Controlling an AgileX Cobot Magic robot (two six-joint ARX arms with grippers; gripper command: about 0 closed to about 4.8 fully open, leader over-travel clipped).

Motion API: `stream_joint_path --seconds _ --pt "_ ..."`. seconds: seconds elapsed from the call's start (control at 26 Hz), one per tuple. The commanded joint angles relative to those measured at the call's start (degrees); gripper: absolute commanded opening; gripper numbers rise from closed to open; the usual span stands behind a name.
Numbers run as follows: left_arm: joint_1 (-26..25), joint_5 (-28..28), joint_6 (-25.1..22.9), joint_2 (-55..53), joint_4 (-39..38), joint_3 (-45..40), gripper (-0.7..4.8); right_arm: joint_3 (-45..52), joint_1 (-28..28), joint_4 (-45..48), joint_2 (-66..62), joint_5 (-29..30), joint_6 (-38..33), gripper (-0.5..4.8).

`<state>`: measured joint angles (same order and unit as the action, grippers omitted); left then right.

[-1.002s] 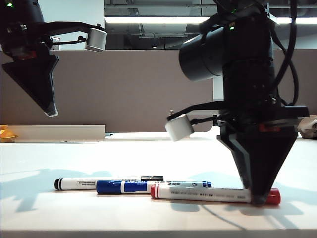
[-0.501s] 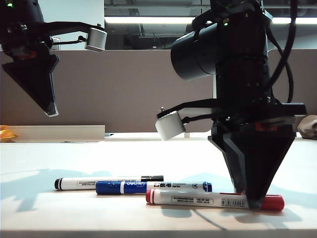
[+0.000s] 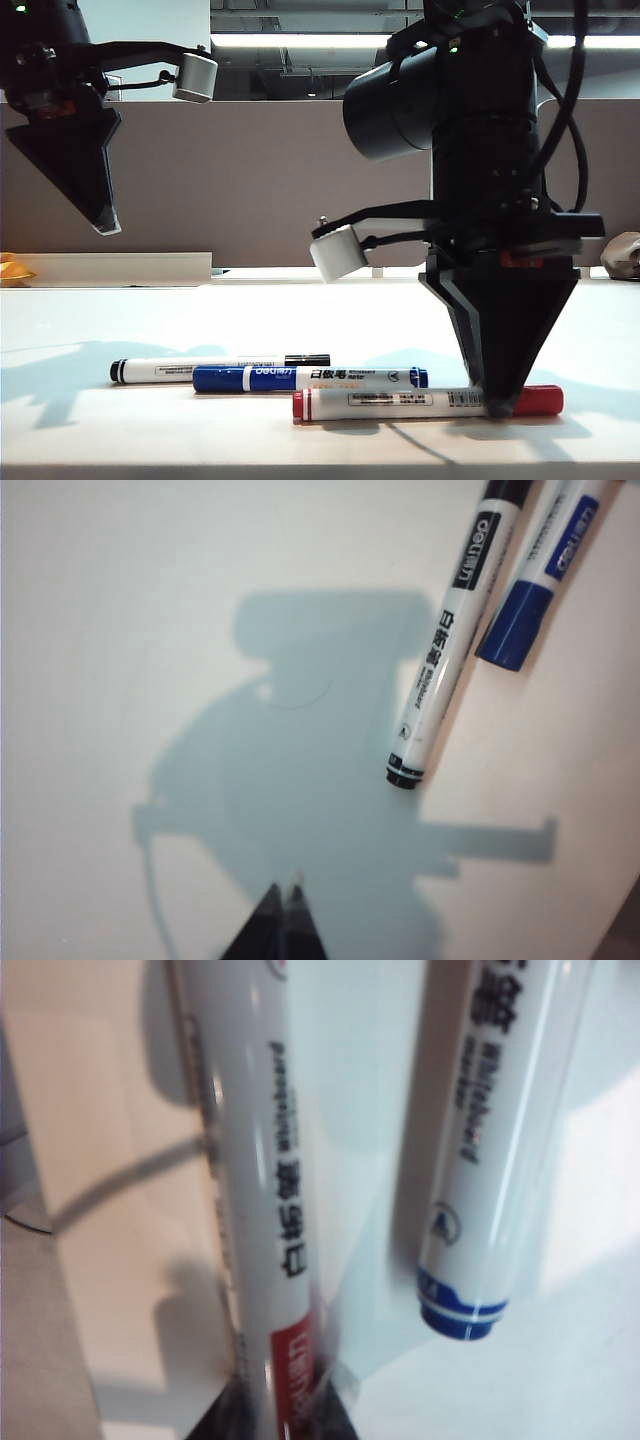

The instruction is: Pick up the markers one by one and line them up horizontally in a straight line on the table.

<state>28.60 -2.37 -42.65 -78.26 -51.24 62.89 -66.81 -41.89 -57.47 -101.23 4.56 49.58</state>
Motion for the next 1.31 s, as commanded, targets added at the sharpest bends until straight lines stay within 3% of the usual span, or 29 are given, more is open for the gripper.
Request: stream_joint_path --seconds 0.04,0.12,0.35,0.62,1.31 --pt "-0.04 -0.39 0.04 0.26 0.09 0.33 -0.06 0.31 0.02 -1.01 -0.24 -1.38 -0.09 0.71" --pt "-0.04 -0.39 0.07 0.26 0.07 0.33 -0.06 0.72 0.66 -2.08 -0.24 -4.74 -0.07 0.71" --pt "-0.04 -0.39 0.07 0.26 -0.02 0.33 -0.06 1.88 4.15 -4.42 -0.20 -5.33 -0.04 0.71" --pt "-0.04 -0.39 0.28 0.26 -0.59 0.33 -0.06 1.92 8.33 -4.42 -0.09 -11.08 1.99 0.71" --pt "-0.04 -0.35 0.22 0.28 -0.44 0.33 -0.06 1.90 10.99 0.17 -0.11 -11.93 4.46 0.72"
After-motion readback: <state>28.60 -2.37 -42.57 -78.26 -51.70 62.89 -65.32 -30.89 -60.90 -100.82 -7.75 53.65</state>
